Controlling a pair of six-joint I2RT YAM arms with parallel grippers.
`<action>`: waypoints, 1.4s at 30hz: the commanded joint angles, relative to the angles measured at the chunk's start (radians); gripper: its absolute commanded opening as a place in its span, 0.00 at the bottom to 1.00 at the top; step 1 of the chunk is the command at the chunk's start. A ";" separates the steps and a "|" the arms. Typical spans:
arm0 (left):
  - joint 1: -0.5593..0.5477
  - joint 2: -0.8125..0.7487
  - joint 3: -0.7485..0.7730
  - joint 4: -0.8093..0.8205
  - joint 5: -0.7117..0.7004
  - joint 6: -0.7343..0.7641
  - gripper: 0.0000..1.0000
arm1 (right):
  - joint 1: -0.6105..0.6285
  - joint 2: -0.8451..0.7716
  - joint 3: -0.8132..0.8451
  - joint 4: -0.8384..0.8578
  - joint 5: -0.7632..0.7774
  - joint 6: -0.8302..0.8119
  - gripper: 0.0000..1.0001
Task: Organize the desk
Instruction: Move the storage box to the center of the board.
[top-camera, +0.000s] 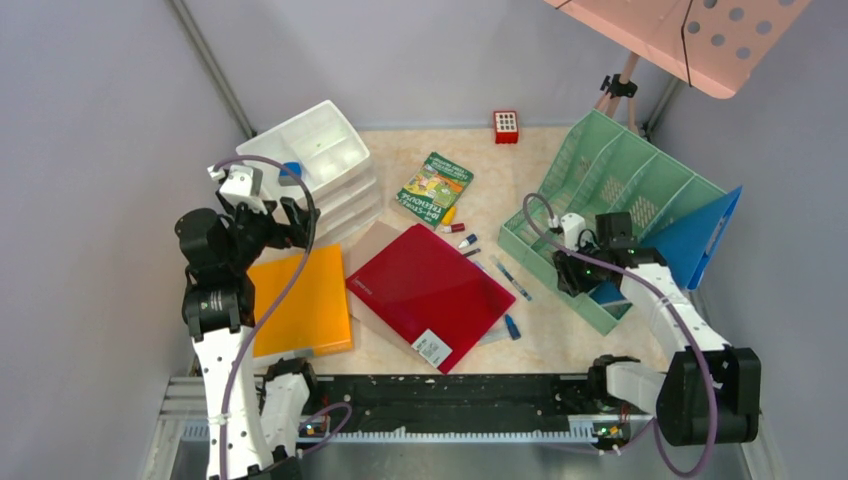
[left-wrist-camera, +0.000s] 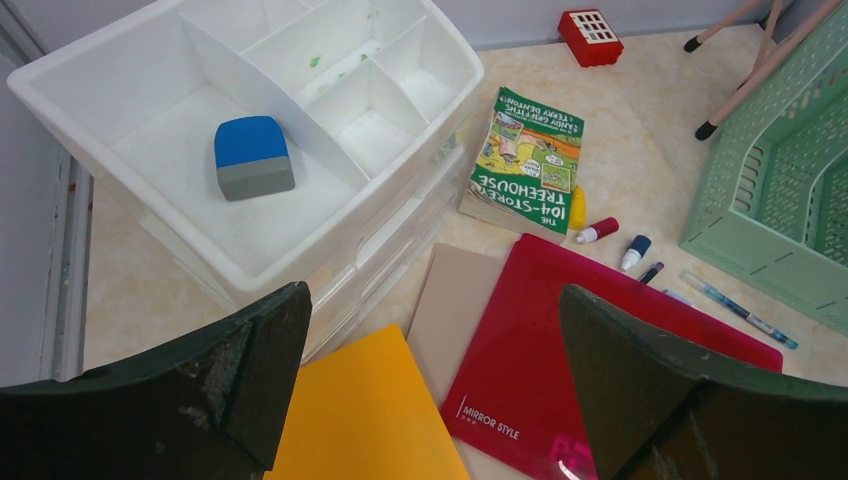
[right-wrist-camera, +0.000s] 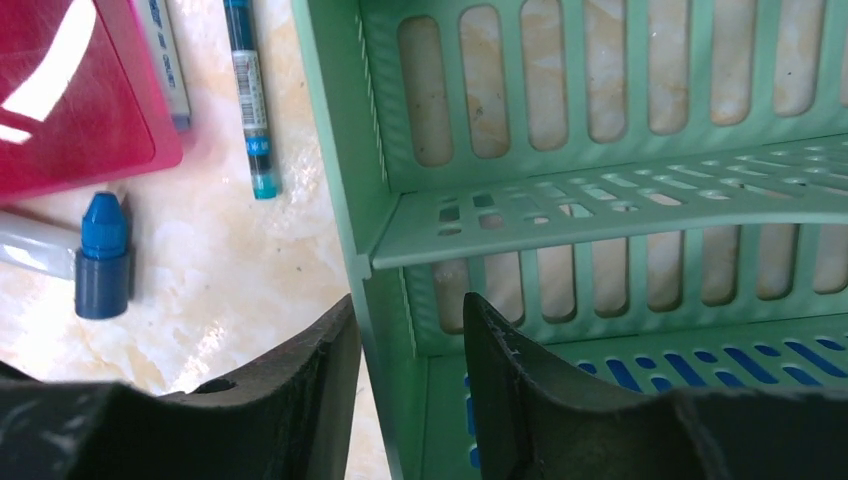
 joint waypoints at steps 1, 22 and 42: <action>0.007 -0.011 -0.008 0.054 0.016 0.007 0.99 | 0.007 0.020 0.073 0.036 -0.021 0.074 0.39; 0.008 -0.011 -0.029 0.064 0.022 0.011 0.99 | 0.134 0.204 0.198 0.094 -0.045 0.066 0.00; -0.089 0.052 -0.060 -0.130 0.098 0.416 0.99 | 0.255 0.207 0.208 0.073 0.075 -0.070 0.10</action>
